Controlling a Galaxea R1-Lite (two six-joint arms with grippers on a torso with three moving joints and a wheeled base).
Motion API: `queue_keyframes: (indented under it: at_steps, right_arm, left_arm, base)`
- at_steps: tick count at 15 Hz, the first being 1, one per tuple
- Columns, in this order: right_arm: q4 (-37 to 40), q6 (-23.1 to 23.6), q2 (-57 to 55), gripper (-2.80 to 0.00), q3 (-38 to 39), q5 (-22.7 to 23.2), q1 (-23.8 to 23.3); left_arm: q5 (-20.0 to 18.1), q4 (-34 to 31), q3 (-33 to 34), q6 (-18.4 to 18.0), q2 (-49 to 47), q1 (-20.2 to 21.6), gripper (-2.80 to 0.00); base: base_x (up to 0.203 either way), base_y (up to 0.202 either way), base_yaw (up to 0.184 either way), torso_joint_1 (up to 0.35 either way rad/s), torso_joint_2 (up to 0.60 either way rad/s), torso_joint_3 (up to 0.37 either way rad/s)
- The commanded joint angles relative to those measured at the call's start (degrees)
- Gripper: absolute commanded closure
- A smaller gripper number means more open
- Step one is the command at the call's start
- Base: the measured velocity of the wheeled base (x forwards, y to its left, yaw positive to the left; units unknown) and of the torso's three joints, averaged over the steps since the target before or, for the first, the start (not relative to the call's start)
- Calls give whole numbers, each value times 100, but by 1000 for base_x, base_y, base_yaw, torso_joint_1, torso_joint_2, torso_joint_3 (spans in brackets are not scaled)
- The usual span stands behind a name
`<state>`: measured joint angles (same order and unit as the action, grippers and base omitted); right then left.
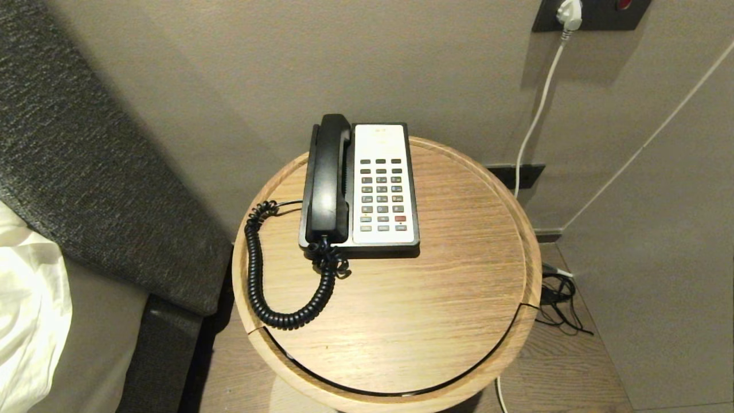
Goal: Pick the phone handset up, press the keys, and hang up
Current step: Pick up the desk phone handset
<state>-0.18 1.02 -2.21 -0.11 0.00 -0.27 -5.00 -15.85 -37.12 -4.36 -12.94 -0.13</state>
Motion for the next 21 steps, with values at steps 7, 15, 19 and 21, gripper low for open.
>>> queue_keyframes:
  at_steps: [7,15,19,21]
  right_arm:
    - [0,4,1,0,2,0,0]
    - [0,4,1,0,2,0,0]
    - [0,4,1,0,2,0,0]
    - [0,4,1,0,2,0,0]
  left_arm:
    - [-1386,-3262,-5458,162,-5773,-1027,0]
    - [1594,-3814,-7296,1517,-7921,-3990,0]
    - [2551,-3485,-7310,1544,-8306,-4216,-64]
    - [2835,-3269,-7310,1544,-8387,-4358,-280]
  base:
    - [0,0,0,0,0,0]
    - [0,0,0,0,0,0]
    - [0,0,0,0,0,0]
    - [0,0,0,0,0,0]
